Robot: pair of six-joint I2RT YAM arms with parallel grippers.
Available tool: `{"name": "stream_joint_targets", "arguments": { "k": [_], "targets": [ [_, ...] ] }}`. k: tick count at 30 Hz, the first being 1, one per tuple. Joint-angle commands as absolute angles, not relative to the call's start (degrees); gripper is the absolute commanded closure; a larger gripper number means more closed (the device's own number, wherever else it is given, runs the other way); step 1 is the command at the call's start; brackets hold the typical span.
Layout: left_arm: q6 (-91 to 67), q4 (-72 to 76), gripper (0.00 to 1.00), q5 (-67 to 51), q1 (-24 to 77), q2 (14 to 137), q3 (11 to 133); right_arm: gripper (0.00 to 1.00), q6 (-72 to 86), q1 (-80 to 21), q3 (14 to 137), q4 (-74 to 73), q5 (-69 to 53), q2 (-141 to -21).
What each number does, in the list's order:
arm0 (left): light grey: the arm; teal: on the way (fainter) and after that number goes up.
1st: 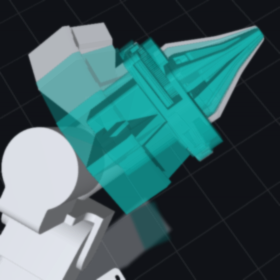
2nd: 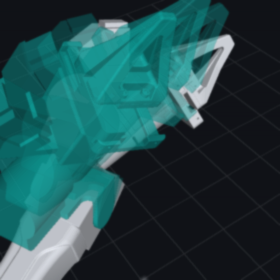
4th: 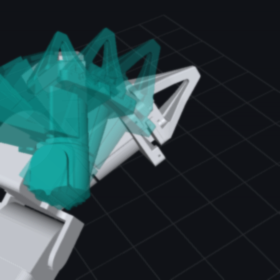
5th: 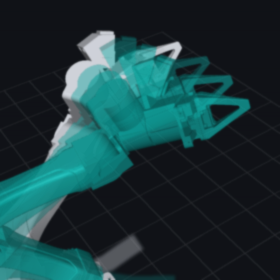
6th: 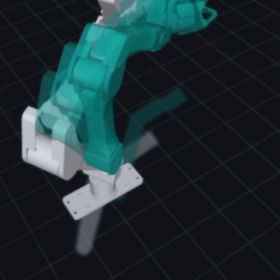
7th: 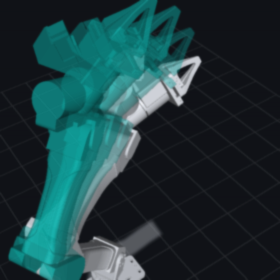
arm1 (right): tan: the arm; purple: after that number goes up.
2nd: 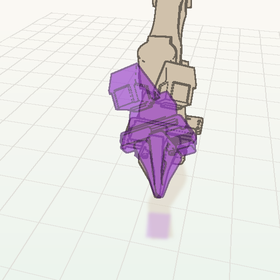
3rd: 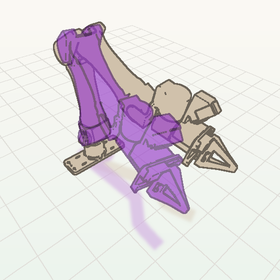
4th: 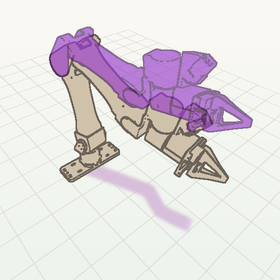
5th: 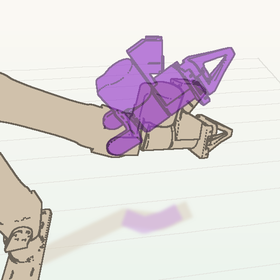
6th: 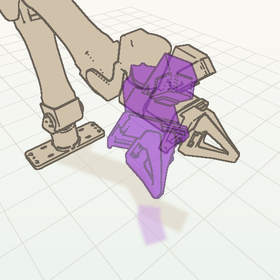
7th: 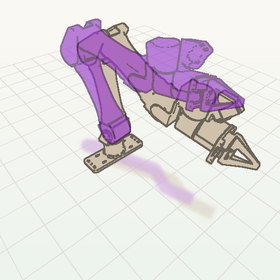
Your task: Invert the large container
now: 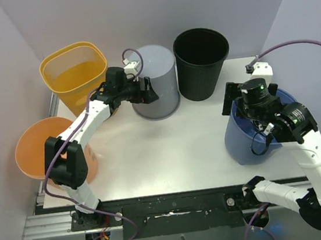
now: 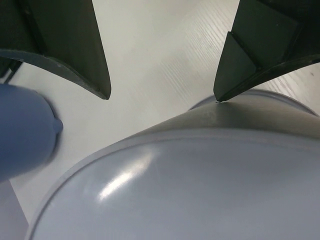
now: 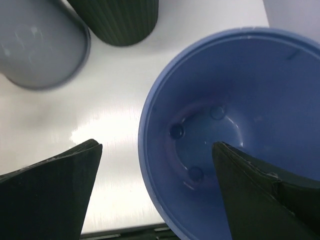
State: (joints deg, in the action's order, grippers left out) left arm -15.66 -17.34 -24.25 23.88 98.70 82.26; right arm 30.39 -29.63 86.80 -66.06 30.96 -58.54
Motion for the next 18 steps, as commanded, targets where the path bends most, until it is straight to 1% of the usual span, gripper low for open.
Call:
{"name": "stream_joint_targets", "arguments": {
  "k": [1,10,15,16,18],
  "targets": [
    [-17.44,-11.52,0.15,-19.48,23.26,104.37,90.49,0.02,29.86,-29.33,88.06,-73.87,27.35,-60.83],
    [-19.21,-13.32,0.15,-14.99,20.89,115.86,103.92,0.02,29.86,-29.18,83.83,-75.79,24.71,-61.95],
    [-20.39,-14.83,0.15,-15.50,19.26,121.20,112.08,0.02,29.86,-29.17,81.23,-73.46,22.65,-64.10],
    [-19.87,-17.64,0.15,-16.01,19.21,122.89,115.74,0.02,29.86,-29.20,81.19,-72.26,22.42,-64.90],
    [-19.10,-20.73,0.16,-17.94,19.43,122.33,118.69,0.02,29.86,-29.26,81.79,-71.33,21.55,-65.94]
  ]
}}
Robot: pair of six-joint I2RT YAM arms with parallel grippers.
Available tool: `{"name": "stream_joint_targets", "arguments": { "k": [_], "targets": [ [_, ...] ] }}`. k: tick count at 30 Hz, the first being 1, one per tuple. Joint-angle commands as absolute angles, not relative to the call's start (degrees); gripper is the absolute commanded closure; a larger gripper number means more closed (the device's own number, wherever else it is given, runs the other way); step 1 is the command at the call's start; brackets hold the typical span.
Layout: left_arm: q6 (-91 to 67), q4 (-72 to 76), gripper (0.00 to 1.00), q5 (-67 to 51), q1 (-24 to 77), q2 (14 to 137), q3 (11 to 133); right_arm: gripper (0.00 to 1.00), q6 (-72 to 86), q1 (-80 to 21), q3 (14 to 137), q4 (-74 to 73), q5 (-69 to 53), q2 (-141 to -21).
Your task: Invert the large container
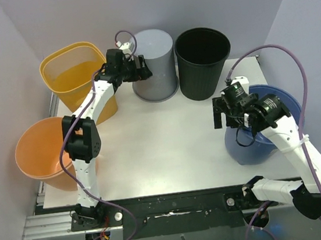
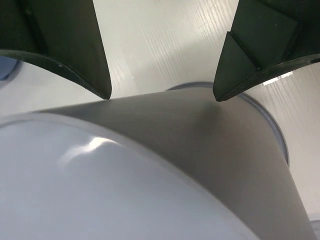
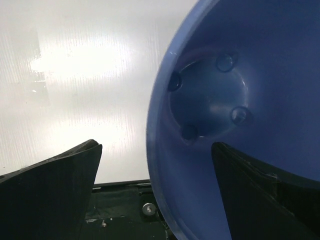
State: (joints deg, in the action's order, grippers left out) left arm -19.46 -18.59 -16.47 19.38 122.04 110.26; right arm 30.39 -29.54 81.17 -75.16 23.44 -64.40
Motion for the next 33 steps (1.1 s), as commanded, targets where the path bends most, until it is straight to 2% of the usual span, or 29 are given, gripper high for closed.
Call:
{"name": "stream_joint_targets", "arguments": {
  "k": [1,7,10,14,15,16,17,18,19,20,21,24,25,29,33],
  "targets": [
    [-18.75,-21.45,0.16,-18.47,19.73,121.00,118.66,0.02,29.86,-29.41,81.90,-70.66,21.09,-66.35],
    [-17.40,-22.26,0.17,-20.96,21.27,106.04,108.42,0.02,29.86,-31.75,83.20,-63.79,17.15,-68.11],
    [-20.18,-18.94,0.16,-22.24,21.16,96.44,99.35,0.02,29.86,-36.47,86.17,-62.30,19.89,-70.80],
    [-21.32,-20.01,0.16,-21.64,19.07,87.87,94.19,0.02,29.86,-40.06,88.72,-61.12,20.84,-74.16],
    [-21.54,-20.53,0.16,-21.90,18.38,86.66,93.45,0.51,29.86,-40.20,88.70,-60.44,21.16,-74.14],
    [-21.65,-20.96,0.16,-22.34,17.71,85.71,92.88,0.95,29.86,-40.32,88.72,-60.04,21.73,-73.91],
    [-21.70,-21.51,0.16,-22.62,17.33,84.98,92.19,1.00,29.86,-40.30,88.96,-60.05,23.18,-73.23],
    [-21.57,-21.83,0.16,-22.60,17.20,84.46,91.72,0.97,29.86,-40.22,89.35,-60.46,24.71,-72.53],
    [-21.46,-21.92,0.16,-22.49,17.10,83.85,91.15,0.94,14.93,-39.99,89.69,-60.67,26.28,-71.72],
    [-21.43,-21.83,0.16,-22.54,16.98,83.50,90.69,0.87,28.19,-39.73,89.87,-60.76,27.25,-70.84],
    [-21.44,-21.82,0.16,-22.69,16.87,83.34,90.55,0.69,30.00,-39.24,89.91,-60.77,27.42,-70.09],
    [-21.53,-21.30,0.16,-23.65,16.85,83.59,90.53,0.45,30.02,-37.67,89.34,-60.60,25.94,-68.79],
    [-21.58,-21.10,0.16,-23.84,16.85,83.77,90.53,0.40,30.24,-37.55,88.93,-60.74,25.51,-68.66],
    [-21.96,-20.47,0.16,-24.54,16.80,84.24,90.24,0.26,30.45,-37.44,87.21,-61.25,24.10,-69.05],
    [-21.83,-20.91,0.16,-24.58,16.80,84.18,90.33,0.24,27.86,-37.42,86.75,-61.15,20.10,-70.44]
  ]
}}
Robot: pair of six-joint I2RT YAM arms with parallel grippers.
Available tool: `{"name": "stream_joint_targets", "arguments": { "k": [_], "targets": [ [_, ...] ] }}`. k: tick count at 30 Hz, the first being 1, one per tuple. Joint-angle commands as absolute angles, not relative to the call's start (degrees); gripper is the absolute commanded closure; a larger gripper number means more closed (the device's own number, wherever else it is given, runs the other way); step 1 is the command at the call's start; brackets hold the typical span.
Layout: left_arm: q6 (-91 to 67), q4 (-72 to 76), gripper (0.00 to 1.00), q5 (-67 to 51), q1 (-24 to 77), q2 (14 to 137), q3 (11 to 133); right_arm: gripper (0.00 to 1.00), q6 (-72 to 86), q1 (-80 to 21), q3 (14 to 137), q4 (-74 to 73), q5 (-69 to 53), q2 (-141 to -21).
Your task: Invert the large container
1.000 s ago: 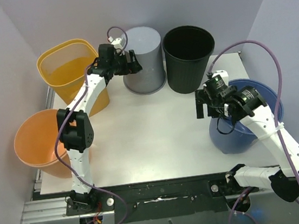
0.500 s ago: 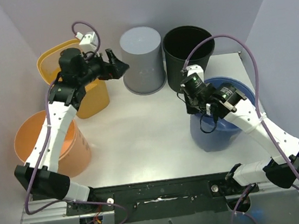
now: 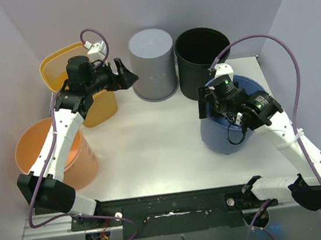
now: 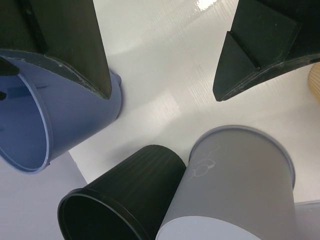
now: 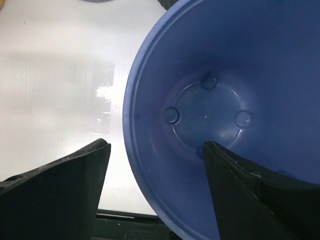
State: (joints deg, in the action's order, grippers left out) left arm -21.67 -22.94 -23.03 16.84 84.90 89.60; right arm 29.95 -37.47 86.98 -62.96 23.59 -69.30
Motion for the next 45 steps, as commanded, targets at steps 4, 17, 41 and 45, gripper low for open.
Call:
{"name": "stream_joint_targets", "arguments": {
  "k": [4,17,41,45],
  "targets": [
    [-21.58,-21.53,0.16,-24.43,16.79,84.02,90.63,0.28,25.79,-37.50,86.11,-61.95,16.86,-73.37],
    [-23.05,-22.20,0.16,-26.60,11.68,82.85,88.37,1.00,27.98,-39.41,89.51,-50.62,7.15,-75.93],
    [-21.98,-23.48,0.16,-31.37,8.04,82.04,92.24,1.00,63.85,-25.01,51.82,2.74,-20.31,-64.42],
    [-21.87,-25.14,0.16,-30.90,10.32,82.51,92.72,1.00,61.55,-23.82,49.92,-4.06,-18.43,-62.21]
  ]
}}
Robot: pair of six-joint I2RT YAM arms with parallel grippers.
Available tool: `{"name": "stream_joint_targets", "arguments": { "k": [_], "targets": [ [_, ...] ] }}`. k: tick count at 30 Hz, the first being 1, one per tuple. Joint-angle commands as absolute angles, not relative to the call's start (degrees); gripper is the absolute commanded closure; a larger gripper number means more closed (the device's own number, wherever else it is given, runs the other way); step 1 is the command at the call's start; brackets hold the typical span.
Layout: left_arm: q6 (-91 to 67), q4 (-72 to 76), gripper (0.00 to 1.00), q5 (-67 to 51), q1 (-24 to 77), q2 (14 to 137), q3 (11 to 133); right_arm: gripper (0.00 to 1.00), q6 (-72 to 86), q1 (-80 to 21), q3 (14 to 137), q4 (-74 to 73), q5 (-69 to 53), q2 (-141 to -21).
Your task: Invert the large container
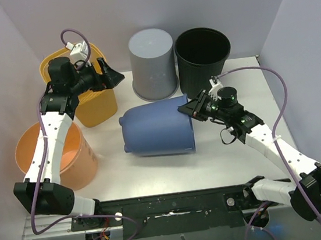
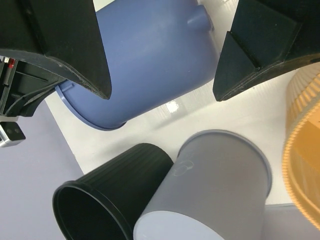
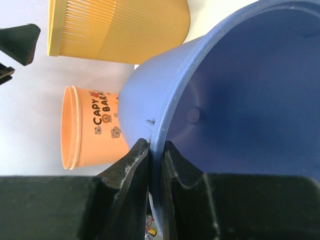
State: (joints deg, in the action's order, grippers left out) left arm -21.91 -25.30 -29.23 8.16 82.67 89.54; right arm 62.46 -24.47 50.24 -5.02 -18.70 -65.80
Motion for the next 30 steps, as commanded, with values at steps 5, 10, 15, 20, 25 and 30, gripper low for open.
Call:
{"name": "stream_joint_targets", "arguments": {
  "k": [5,10,15,20,25,30],
  "targets": [
    [-23.03,-31.63,0.17,-24.48,17.08,81.90,90.00,1.00,59.23,-20.92,47.33,-8.80,-17.92,-59.97],
    [-27.09,-31.80,0.17,-21.02,19.16,75.78,80.96,1.00,56.01,-17.89,45.62,-12.68,-18.49,-59.33],
    [-29.22,-29.43,0.17,-19.28,18.80,73.22,73.73,0.79,52.67,-15.91,45.67,-15.75,-18.77,-59.74],
    [-32.58,-26.36,0.18,-24.36,14.83,74.29,69.82,0.70,49.32,-15.21,47.04,-20.17,-16.73,-59.69],
    [-32.86,-23.76,0.19,-26.55,13.02,74.27,67.08,0.64,47.87,-14.92,47.15,-22.32,-15.80,-59.27],
    [-36.12,-17.71,0.19,-33.88,10.58,74.03,63.28,0.62,46.91,-14.94,47.99,-23.58,-15.78,-58.85]
  ]
}}
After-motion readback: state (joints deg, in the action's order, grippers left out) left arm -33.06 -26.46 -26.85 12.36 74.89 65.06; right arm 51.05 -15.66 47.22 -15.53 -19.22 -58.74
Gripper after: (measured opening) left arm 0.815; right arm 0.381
